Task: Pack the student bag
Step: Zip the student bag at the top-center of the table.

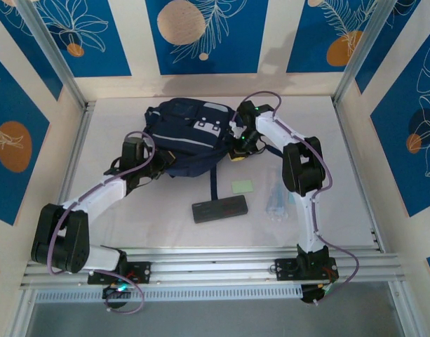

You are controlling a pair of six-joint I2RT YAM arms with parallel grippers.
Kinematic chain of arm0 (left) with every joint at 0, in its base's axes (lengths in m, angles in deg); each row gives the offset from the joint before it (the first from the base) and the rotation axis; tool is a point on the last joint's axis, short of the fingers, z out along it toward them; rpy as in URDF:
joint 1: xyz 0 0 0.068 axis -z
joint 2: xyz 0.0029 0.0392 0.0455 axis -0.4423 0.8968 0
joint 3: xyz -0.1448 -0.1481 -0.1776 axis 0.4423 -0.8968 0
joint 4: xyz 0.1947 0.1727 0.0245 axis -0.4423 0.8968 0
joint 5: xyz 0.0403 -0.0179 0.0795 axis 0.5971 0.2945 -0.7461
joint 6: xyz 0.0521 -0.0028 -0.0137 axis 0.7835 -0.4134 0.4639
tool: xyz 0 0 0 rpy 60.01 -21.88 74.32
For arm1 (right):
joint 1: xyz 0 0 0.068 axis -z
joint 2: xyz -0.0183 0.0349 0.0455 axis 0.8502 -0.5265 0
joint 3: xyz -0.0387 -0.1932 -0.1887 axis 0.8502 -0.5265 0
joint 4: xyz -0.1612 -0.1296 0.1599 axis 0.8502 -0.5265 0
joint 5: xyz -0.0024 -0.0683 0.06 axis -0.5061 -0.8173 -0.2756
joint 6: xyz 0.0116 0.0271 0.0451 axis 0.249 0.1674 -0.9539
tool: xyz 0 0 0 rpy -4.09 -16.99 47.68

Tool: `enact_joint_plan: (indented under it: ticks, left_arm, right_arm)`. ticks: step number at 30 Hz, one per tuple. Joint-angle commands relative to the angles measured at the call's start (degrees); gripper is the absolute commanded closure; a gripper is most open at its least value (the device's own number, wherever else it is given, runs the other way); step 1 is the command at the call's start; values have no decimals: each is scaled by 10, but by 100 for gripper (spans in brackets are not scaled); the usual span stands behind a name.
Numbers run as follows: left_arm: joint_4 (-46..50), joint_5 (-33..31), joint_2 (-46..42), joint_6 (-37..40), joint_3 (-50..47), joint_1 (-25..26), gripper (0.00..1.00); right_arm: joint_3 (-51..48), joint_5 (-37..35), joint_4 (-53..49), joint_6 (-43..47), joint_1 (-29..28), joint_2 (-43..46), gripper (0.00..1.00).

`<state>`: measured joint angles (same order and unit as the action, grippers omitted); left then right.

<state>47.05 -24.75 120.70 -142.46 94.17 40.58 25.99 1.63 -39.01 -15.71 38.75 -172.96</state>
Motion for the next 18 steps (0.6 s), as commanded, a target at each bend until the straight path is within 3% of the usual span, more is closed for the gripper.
enact_joint_plan:
  ticks: [1,2,5,7,12,18]
  left_arm:
    - [58,52,-24,110,31,-31,100]
    - [65,59,-13,127,37,-31,100]
    - [80,92,16,172,48,-31,100]
    - [94,112,29,208,51,-31,100]
    - [215,52,66,357,95,-32,100]
    - [200,8,132,397,153,-36,96]
  right_arm:
    - [-57,-60,66,-43,63,58,100]
    - [-86,-21,81,-49,59,86,95]
    - [-155,50,119,-69,56,157,65]
    - [-179,63,135,-81,57,187,57]
    - [-168,71,167,-105,55,196,48]
    - [-130,67,201,-126,33,155,46]
